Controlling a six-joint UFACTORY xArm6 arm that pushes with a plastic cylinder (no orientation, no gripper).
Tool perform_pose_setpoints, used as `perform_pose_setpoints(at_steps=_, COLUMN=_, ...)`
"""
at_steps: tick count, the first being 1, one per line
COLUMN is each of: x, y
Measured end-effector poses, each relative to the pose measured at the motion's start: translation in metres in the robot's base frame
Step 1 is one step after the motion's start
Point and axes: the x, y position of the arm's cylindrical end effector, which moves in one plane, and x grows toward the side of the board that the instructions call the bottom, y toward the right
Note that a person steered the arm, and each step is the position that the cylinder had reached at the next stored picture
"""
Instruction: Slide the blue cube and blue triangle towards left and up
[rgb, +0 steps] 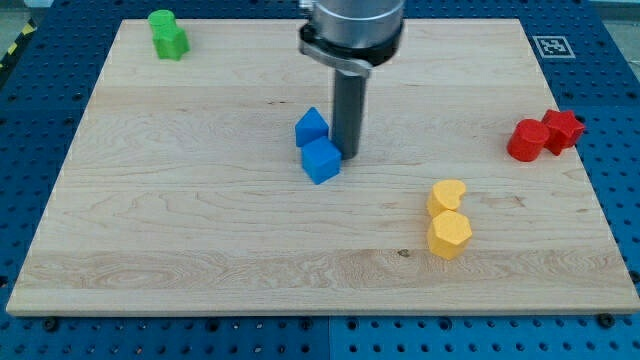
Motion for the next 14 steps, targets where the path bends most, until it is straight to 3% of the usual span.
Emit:
perform_pose_setpoints(at_steps=2, x=0.028, y=0.028)
perform_pose_setpoints(at_steps=4, x=0.052, y=-0.029)
perform_pose_setpoints(at_steps=5, x=0.027, y=-0.038)
perform_pose_setpoints(at_steps=7, x=0.046, y=0.004)
perform_pose_setpoints(at_steps=8, x=0.035, y=0.042)
perform_pose_setpoints(at_steps=9, x=-0.003, y=0.059)
perform_pose_setpoints(at_steps=10, x=-0.038, y=0.036)
perform_pose_setpoints(at_steps=11, x=-0.05, y=-0.005)
perform_pose_setpoints(at_steps=14, x=-0.047, y=-0.013)
